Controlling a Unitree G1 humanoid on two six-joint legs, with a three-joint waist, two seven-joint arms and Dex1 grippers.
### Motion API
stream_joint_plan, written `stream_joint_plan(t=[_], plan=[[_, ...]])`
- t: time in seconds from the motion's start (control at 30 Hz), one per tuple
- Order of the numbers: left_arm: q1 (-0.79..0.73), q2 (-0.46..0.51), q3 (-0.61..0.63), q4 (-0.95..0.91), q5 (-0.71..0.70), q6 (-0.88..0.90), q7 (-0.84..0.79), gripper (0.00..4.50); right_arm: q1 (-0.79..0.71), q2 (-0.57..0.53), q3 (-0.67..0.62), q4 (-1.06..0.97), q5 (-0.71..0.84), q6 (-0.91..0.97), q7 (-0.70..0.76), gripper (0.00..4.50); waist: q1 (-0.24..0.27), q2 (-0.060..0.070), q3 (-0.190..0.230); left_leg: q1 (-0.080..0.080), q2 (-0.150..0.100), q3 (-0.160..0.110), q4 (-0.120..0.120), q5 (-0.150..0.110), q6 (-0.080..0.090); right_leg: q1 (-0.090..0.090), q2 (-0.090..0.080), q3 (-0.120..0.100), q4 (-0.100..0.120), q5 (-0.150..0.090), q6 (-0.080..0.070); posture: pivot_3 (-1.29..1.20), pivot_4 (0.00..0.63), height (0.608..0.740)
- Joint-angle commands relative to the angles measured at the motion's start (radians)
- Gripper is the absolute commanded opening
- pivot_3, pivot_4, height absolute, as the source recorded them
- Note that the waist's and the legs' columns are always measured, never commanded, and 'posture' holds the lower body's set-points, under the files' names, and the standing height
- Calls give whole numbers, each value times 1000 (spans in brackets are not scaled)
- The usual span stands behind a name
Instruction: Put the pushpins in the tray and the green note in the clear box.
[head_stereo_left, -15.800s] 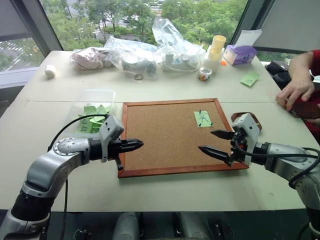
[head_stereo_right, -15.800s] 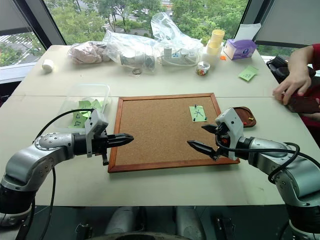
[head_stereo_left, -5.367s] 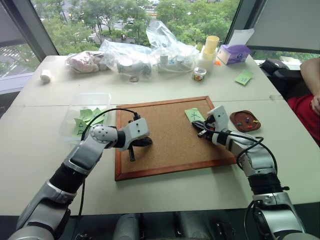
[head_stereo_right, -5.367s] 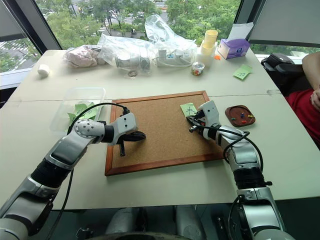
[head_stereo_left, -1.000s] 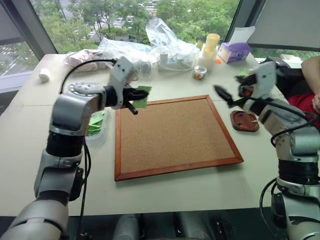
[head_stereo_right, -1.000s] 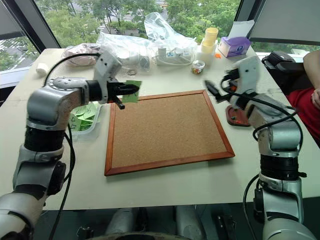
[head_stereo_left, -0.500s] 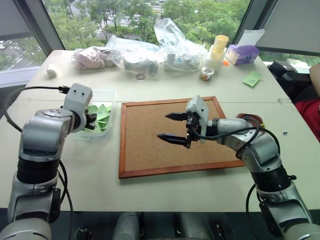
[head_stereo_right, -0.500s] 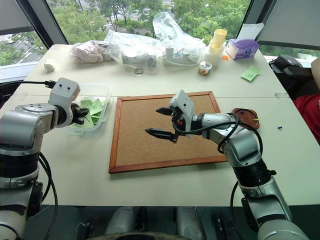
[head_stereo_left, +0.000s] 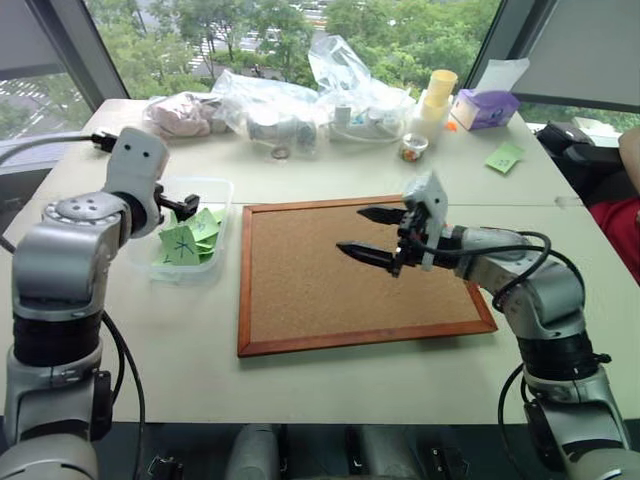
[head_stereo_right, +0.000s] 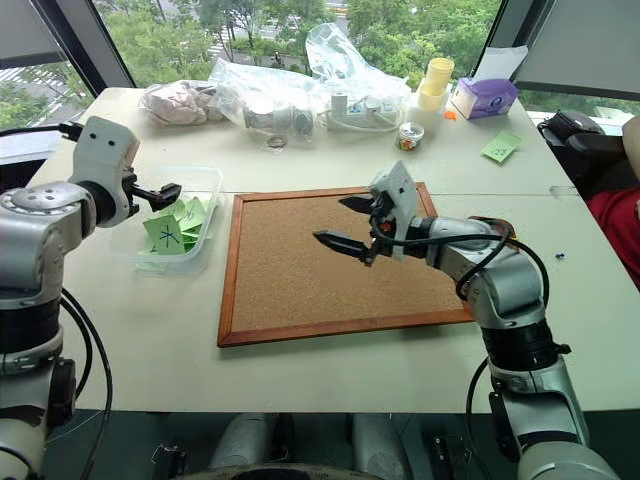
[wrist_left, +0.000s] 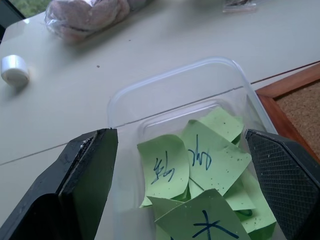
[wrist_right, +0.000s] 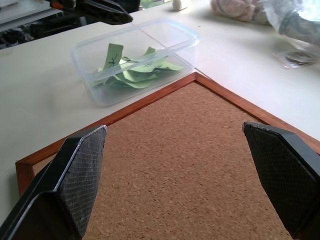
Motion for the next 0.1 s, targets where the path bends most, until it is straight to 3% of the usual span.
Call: stream_joint_plan(t=[0.03, 0.1], plan=[[-57, -72, 52, -119, -184, -36, -132, 4465, 38, -65, -163, -67, 84, 75, -31, 4500, 6, 0, 0, 0, 0, 0, 0, 0, 0, 0, -1, 0, 0, 0, 0, 0, 150, 738], [-47, -99, 65, -156, -255, -14, -174, 4465, 69, -94, -211, -91, 106, 110, -49, 4500, 5, 0, 0, 0, -1, 0, 0, -1, 1, 1, -1, -1, -1, 0, 0, 0, 150, 738]])
